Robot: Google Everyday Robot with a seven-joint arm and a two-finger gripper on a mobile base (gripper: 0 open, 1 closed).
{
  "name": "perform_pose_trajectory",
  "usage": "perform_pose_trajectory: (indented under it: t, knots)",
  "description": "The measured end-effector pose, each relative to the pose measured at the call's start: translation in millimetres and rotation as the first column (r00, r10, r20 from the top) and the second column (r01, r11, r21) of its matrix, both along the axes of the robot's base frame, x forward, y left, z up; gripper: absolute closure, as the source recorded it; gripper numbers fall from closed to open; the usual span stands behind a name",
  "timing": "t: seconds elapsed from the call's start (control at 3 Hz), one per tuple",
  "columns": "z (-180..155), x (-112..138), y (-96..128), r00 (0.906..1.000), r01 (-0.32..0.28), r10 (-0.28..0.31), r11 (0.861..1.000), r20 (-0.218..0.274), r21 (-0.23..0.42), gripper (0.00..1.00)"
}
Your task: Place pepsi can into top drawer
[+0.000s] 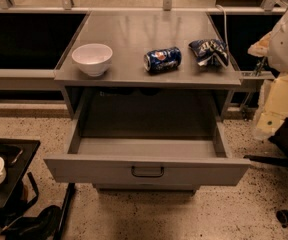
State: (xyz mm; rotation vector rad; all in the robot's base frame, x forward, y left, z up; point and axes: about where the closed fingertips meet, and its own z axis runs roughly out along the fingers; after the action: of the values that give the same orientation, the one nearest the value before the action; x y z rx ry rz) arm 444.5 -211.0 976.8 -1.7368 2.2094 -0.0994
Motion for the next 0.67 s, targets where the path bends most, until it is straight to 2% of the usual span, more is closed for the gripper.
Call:
perform_pose_trajectory:
  t: [0.33,0.67]
  knots:
    - [-11.2,30.2,22.9,0.9977,-0.066,0.066,0.998,-0.016,0.000,0.00]
    - [-40.0,75.4,69.5,0.9803,-0.185,0.187,0.982,-0.065,0.031,0.00]
